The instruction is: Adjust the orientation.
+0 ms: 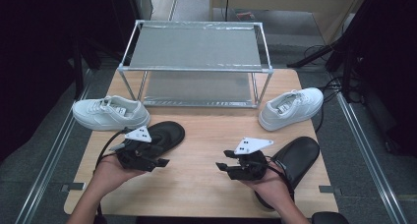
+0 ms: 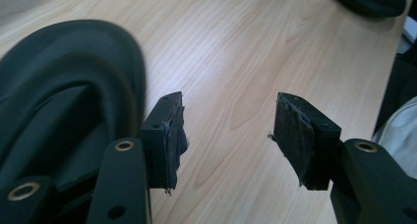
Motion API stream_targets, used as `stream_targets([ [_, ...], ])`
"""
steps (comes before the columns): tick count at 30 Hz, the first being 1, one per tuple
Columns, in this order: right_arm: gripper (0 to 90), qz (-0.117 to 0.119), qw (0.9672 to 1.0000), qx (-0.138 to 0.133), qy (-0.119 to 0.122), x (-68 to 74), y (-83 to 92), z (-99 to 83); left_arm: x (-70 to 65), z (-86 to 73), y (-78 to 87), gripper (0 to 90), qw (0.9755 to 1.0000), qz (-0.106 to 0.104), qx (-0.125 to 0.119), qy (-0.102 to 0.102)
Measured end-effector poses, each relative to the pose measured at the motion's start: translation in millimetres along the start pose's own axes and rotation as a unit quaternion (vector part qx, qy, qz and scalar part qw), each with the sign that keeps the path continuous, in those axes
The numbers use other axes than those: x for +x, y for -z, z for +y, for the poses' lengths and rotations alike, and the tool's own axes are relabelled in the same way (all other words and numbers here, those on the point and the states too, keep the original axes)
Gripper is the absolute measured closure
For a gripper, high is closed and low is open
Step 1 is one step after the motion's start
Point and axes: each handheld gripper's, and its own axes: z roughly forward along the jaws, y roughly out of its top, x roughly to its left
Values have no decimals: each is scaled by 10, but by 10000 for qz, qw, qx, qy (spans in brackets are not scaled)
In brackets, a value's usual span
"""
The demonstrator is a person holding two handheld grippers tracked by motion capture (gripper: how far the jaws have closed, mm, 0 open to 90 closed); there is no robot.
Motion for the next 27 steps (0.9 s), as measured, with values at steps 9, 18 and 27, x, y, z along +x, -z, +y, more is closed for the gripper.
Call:
stream_targets([
  [9, 508, 54, 9998, 126, -158, -86, -63, 11, 254, -216, 181, 463, 9992, 190, -120, 334],
  [18, 497, 23, 9998, 194, -24, -83, -119, 26, 404, -373, 132, 478, 9981, 311, 1, 537],
  [27, 497, -31, 9997, 228, -26, -96, -151, 31, 476, -376, -99, 609, 9981, 155, 262, 530],
])
